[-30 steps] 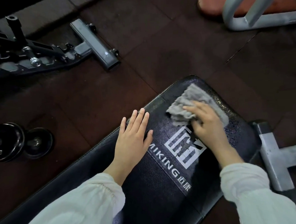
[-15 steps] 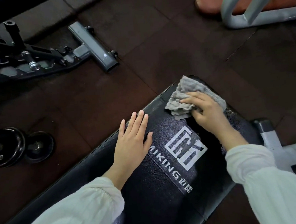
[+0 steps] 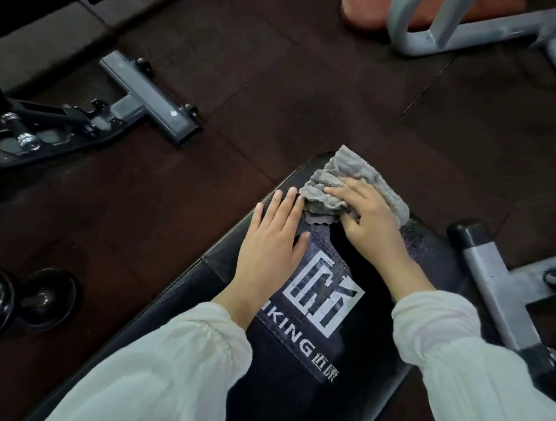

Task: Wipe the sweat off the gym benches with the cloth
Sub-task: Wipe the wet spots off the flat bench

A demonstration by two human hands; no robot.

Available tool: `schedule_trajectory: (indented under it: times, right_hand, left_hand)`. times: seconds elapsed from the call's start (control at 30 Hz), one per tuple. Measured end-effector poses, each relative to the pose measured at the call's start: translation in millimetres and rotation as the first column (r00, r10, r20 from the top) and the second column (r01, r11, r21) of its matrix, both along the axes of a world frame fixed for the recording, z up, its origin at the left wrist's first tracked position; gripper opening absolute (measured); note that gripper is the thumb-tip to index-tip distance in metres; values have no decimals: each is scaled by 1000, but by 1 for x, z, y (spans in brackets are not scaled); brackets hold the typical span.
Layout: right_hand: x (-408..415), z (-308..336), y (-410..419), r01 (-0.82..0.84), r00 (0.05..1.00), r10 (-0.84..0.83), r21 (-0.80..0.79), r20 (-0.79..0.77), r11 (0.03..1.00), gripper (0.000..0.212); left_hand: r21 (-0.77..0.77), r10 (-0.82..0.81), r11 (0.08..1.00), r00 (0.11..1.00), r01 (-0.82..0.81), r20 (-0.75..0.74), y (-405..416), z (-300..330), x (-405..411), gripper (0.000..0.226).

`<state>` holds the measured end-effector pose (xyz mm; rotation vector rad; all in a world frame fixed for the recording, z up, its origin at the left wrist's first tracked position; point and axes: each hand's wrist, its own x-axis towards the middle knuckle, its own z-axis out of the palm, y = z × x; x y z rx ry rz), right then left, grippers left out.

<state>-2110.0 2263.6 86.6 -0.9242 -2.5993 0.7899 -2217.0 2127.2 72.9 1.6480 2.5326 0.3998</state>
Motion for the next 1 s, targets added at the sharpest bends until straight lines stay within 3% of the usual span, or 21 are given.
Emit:
schedule_trajectory:
  times: [0.13,0.2,0.43,0.57,0.7,0.87,1.0]
  right_hand:
    - [-9,-9,9,314,947,-315,-19,-60,949,42]
    - [-26,-8,16,351,933,-353,-39,-69,936,43]
    - [-15,0,11,17,1000,-18,-63,-16,998,43]
    - [6,-5,19,169,985,-169,-13,-36,986,39]
    - [-31,-5,31,361,932,-362,-49,-4,931,41]
    - [-46,-3,3,55,998,-55,-5,-2,998,39]
    - [-5,-3,-5,21,1000,-21,-4,-16,1000,40]
  left_hand:
    - [-6,8,1000,999,-9,-35,3,-6,2,55]
    - [0,12,1000,999,-12,-52,3,-8,3,55]
    - [-8,14,1000,999,-14,-44,2,-9,4,55]
    - [8,10,1000,999,-10,-38,2,-8,2,55]
    - [-4,26,1000,998,-27,-52,2,-9,4,55]
    - [-2,19,1000,999,-19,-40,2,-11,4,55]
    - [-7,8,1000,999,-9,-33,1,-10,2,55]
